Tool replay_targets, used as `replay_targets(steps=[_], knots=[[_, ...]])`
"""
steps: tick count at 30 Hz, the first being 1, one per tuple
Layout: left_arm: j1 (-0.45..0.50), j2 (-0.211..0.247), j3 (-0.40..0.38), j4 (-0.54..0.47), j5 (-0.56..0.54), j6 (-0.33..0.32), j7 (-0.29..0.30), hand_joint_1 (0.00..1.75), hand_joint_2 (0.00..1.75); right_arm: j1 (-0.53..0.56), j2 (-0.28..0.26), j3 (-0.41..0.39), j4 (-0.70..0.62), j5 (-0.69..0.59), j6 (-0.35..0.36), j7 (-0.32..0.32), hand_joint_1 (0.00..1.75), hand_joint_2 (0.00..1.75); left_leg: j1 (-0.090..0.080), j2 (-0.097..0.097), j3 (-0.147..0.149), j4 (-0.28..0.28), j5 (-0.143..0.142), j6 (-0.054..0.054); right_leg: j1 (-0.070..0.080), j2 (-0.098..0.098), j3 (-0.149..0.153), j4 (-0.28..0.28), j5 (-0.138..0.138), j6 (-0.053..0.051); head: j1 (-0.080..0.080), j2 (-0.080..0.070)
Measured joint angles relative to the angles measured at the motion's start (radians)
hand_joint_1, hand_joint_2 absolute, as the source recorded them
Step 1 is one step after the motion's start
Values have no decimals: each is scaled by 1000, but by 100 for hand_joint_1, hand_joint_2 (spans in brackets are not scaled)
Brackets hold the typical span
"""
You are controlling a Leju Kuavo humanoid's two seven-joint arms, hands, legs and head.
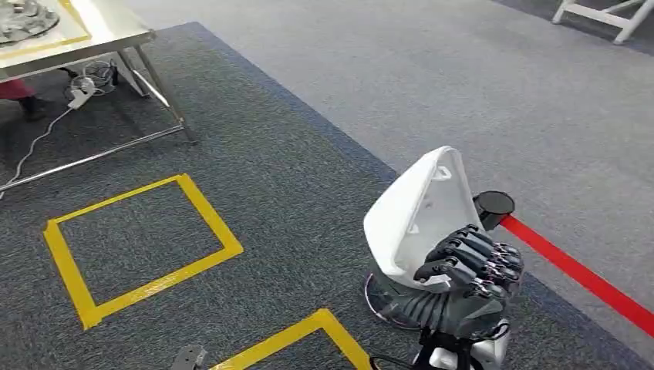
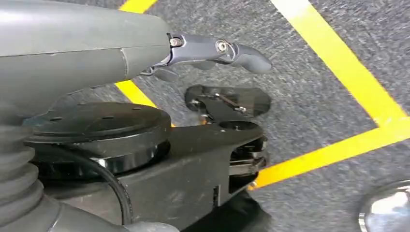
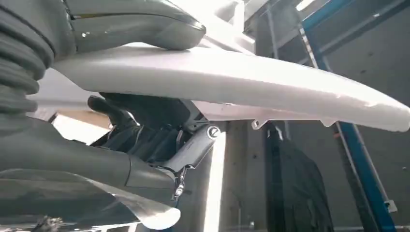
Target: Take the parts from the cabinet and place them on the table.
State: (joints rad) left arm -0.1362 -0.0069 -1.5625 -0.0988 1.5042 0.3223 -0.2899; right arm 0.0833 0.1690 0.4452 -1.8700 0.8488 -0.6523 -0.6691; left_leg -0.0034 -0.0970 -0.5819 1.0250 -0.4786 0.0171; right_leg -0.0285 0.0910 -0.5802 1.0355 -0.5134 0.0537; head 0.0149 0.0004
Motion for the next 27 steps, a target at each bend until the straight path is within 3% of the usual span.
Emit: replay_targets(steps=[6,7,8,9,10,11,12,13,15,17,18,19,20,22,23,24,25,26,27], knots=[[-1,0,0,0,0,0,0,0,175,1,0,0,0,0,0,0,175,175,0,-3,-2,3,0,-1,-1,-1,5,-8,0,-2,0,0],[-1,0,0,0,0,0,-1,0,175,1,0,0,-1,0,0,0,175,175,2,-8,-5,5,0,-2,-2,-2,15,-9,-2,-7,-1,0],[1,0,0,0,0,-2,-3,0,175,6,1,0,0,0,0,0,175,175,7,-23,-11,-1,6,-11,6,-21,9,-1,-1,-22,-1,0],[3,0,0,0,0,-2,-4,0,175,6,1,0,0,0,0,0,175,175,8,-28,-11,-2,7,-13,7,-25,9,-1,-1,-25,-1,0],[7,3,0,0,0,-2,-4,0,175,6,2,0,0,0,0,0,175,175,1,31,-23,30,-15,-26,0,-58,23,-10,0,-42,-7,0],[2,2,0,0,-1,-2,-3,0,175,9,4,-1,2,0,0,0,175,175,9,82,-151,288,-125,-38,7,-118,30,-10,-11,-56,-16,0],[7,2,0,0,-6,-2,-2,0,175,9,5,-1,2,0,0,0,175,175,3,132,-40,58,31,-19,10,-173,54,-10,-29,-51,-16,0],[5,2,0,0,-6,-2,-2,0,175,10,5,-1,2,0,0,0,175,175,-15,189,-20,27,12,-15,15,-183,57,-11,-35,-43,-15,0],[1,0,0,0,-6,-2,-2,0,175,11,6,-2,2,0,0,0,175,175,-19,180,-23,9,10,-7,20,-205,58,-13,-39,-34,-14,0],[8,2,0,0,-6,-2,-2,0,175,9,6,-2,2,0,0,0,175,175,-18,152,-23,3,10,-1,22,-232,71,-20,-43,-25,-17,0],[11,1,0,0,-6,-2,-2,0,175,9,8,-3,2,0,0,-1,175,175,-6,139,-12,-9,16,6,16,-203,64,-15,-55,-16,-16,0],[10,1,0,0,-6,-2,-2,0,175,10,8,-4,2,1,0,-1,175,175,-4,127,-9,-11,16,11,13,-138,56,19,-78,-15,-14,0],[6,1,0,0,-6,-2,-2,0,175,10,7,-5,2,1,0,-2,175,175,-2,114,-11,-11,16,15,13,-110,24,84,-109,-14,-8,0],[4,-2,0,0,-6,-2,-2,0,175,13,8,-6,2,1,0,-2,175,175,-2,86,-10,-10,14,17,13,-94,-68,251,-175,-11,-6,0],[5,-2,0,0,-6,-2,-2,0,175,13,8,-6,2,1,0,-2,175,175,-2,73,-10,-10,14,18,14,-94,-99,296,-179,-10,-5,0],[6,-2,0,0,-6,-2,-2,0,175,13,8,-6,2,1,0,-2,175,175,-2,59,-8,-10,13,18,14,-94,-108,293,-156,-11,-6,0],[6,-2,0,0,-6,-2,-2,0,175,13,8,-6,2,1,0,-2,175,175,-2,44,-5,-9,13,17,14,-92,-97,248,-112,-13,-5,0],[6,-3,0,0,-6,-2,-2,0,175,12,8,-6,2,1,0,-2,175,175,-1,26,-1,-9,10,15,13,-86,-62,161,-53,-14,-5,0],[5,-3,0,0,-7,-3,-3,0,175,12,8,-6,2,0,0,-2,175,175,0,12,1,-7,8,11,10,-61,-23,66,1,-16,-5,0]])
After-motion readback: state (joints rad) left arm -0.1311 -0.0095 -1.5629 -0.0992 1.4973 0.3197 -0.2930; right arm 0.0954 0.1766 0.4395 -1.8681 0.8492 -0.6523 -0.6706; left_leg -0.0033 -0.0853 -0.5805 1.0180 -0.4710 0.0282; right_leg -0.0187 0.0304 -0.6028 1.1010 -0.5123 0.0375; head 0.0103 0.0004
